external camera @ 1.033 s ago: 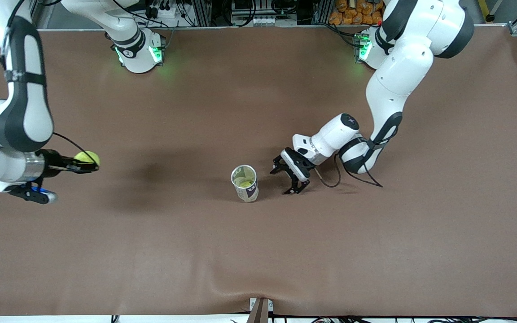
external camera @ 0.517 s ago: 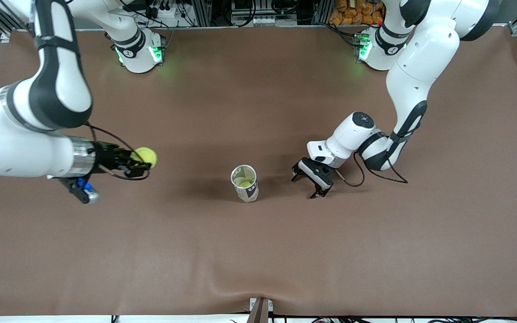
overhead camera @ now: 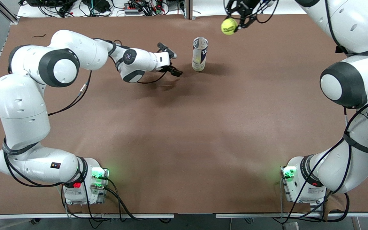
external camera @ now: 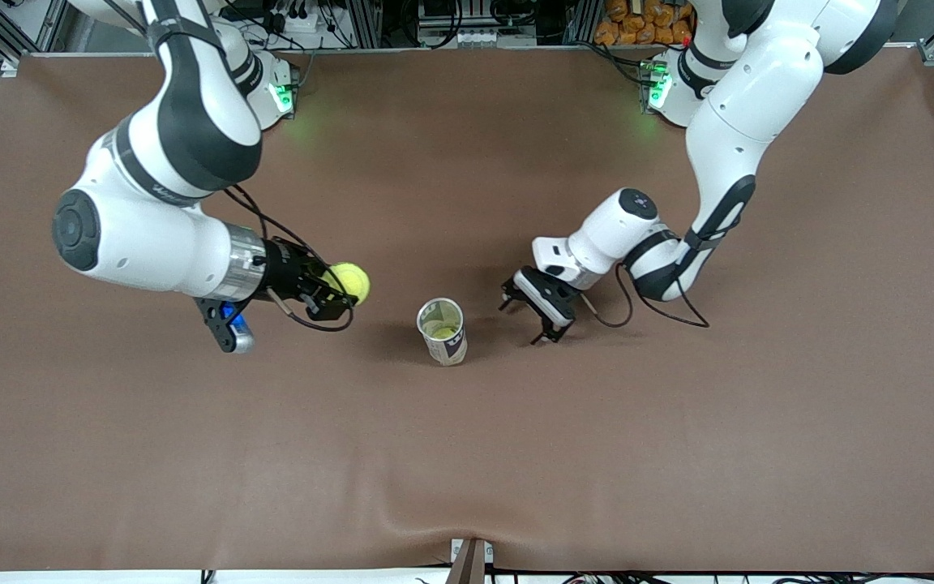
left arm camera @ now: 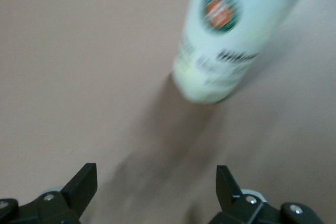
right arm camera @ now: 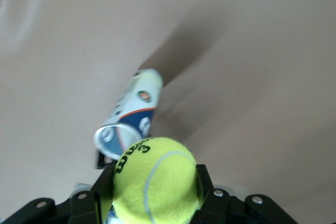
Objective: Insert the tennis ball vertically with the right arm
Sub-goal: 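Carry the second ball over the can with the right gripper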
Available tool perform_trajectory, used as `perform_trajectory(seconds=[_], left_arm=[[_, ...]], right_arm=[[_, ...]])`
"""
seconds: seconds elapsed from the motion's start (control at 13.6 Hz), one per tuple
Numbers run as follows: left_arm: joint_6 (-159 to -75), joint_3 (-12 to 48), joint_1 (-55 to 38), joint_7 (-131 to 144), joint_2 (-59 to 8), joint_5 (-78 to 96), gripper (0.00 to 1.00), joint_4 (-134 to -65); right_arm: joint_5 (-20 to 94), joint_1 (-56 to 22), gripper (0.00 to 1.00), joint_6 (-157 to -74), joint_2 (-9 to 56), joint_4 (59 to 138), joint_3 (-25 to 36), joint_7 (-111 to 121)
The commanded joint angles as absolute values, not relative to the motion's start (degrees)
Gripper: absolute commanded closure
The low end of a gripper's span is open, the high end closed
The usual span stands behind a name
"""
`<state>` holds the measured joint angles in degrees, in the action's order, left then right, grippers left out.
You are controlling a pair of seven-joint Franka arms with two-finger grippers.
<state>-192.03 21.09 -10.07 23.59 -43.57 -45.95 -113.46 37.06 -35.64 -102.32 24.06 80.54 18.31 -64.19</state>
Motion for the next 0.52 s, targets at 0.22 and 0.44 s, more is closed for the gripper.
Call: perform_trajectory(seconds=[0.22, 0.44], left_arm=[[-191.4, 21.2, -14.6, 24.3, -46.3, -49.1, 0.00, -106.4], [-191.4, 20.7, -18.4, 24.4, -48.2, -49.1, 0.00, -104.3]], right_arm=[[38.5, -38.7, 1.00, -116.0, 30.1, 77.4, 13.6, -77.8], [37.2, -40.9, 0.99, -117.2, 32.4, 77.3, 13.7, -78.1]])
